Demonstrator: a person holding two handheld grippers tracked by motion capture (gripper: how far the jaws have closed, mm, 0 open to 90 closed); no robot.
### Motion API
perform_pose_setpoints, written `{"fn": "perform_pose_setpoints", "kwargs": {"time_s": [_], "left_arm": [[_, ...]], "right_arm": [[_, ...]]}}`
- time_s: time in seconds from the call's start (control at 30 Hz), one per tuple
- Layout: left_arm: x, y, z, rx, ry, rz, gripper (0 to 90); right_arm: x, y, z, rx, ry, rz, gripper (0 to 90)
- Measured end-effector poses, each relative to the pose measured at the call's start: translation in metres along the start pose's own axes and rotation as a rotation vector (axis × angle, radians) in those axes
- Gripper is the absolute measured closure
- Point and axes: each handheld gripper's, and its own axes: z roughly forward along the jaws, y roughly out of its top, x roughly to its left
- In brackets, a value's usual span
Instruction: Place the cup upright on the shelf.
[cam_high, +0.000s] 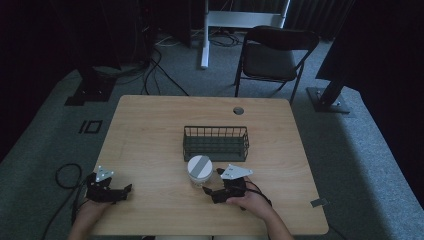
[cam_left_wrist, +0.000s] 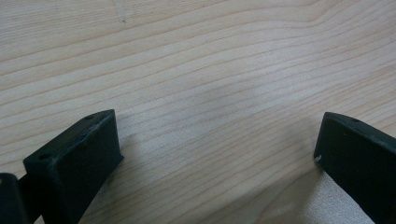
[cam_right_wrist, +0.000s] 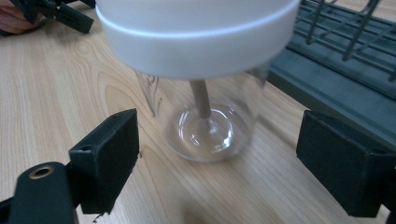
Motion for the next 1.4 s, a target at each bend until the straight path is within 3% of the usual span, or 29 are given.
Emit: {"fn": "perform_pose_setpoints", "kwargs": {"time_s": [0.77,1.0,1.27,1.4], "left_arm": [[0.0,0.0,0.0,-0.001,0.0,0.0,0.5],[0.0,0.0,0.0,-0.001,0.0,-0.001,0.5],[0.0,0.0,0.0,0.0,0.0,0.0,0.5],[0.0,0.0,0.0,0.0,0.0,-0.001,0.5]], "right_arm": [[0.008,0.018,0.027,-0.065,0.002,0.008,14.0],[0.008,0.02,0.032,-0.065,-0.002,0.009,14.3],[0.011,0.021,0.033,-0.055,0.004,-0.046,17.8],[0.011,0.024,0.032,-0.047,0.007,-0.036,18.4]]}}
